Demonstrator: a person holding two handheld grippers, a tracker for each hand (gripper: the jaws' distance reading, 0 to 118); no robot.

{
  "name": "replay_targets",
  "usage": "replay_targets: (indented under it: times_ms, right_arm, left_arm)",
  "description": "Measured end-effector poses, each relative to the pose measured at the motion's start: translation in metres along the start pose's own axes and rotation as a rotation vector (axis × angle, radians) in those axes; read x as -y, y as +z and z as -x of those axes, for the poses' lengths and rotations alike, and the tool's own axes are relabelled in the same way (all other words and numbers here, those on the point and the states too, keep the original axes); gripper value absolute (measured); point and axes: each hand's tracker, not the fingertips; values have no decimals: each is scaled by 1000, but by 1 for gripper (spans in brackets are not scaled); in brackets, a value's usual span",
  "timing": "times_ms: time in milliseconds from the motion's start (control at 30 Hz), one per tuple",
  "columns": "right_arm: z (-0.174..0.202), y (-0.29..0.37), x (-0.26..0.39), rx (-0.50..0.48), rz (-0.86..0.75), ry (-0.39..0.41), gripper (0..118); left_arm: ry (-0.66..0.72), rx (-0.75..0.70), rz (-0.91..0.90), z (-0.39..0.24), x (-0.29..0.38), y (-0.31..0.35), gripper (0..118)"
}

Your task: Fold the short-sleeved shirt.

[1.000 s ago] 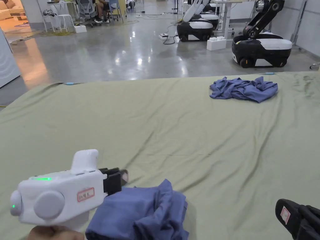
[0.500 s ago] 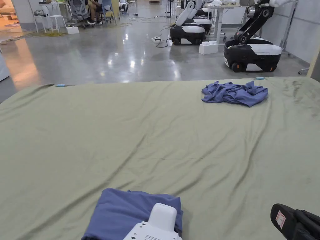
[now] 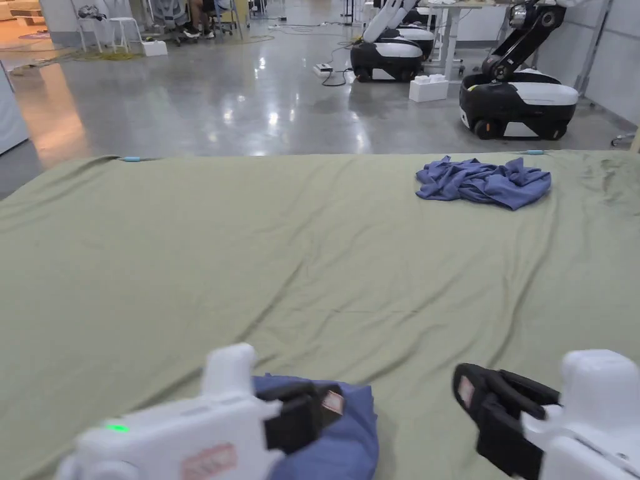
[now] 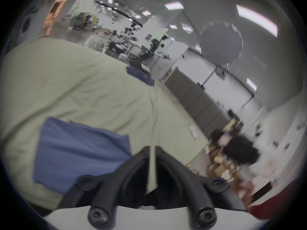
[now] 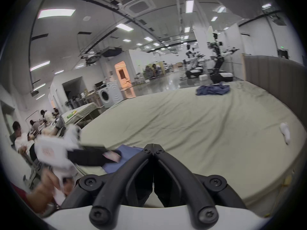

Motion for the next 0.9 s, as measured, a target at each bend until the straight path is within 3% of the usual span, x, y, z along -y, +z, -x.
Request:
replay_targets:
  times_ms: [33, 67, 167, 233, 267, 367, 433, 533, 600, 633, 667, 700, 733, 900]
  right_arm:
    - [9, -20, 3, -46, 3, 29, 3]
    - [17, -40, 10, -78, 20, 57, 3]
    - [44, -102, 41, -159, 126, 151, 3]
    - [54, -132, 69, -124, 211, 202, 3]
    - [53, -143, 83, -106, 241, 214, 3]
    - [36, -166, 125, -65, 384, 172, 3]
    - [24, -157, 136, -123, 223, 106, 2]
    - [23, -154, 130, -130, 257, 139, 2]
    - [24, -156, 127, -135, 259, 130, 2]
    - [22, -155, 129, -139, 252, 127, 2]
    - [21, -154, 130, -142, 245, 118, 2]
    - [21, -153, 130, -141, 243, 111, 2]
    - [21, -153, 129, -142, 242, 109, 2]
    - [22, -139, 109, -180, 235, 87, 2]
  left_arm:
    - [39, 10, 2, 14, -18, 17, 90]
    - [67, 9, 18, 28, -32, 28, 104]
    - [62, -141, 16, 64, -56, 50, 104]
    - [105, -179, 60, 97, -63, 44, 104]
    - [191, -191, 103, 113, -62, 39, 104]
    - [427, -56, 184, 160, -45, 10, 104]
    - [522, -88, 232, 178, -28, -9, 104]
    - [456, -141, 368, 180, -16, -38, 104]
    - [428, -86, 345, 186, -18, -41, 104]
    - [424, -38, 352, 183, -20, -45, 101]
    - [451, 40, 374, 181, -19, -52, 85]
    - [478, 49, 396, 179, -15, -54, 30]
    - [476, 8, 420, 179, -14, -61, 21]
    - [485, 43, 416, 210, -21, -49, 21]
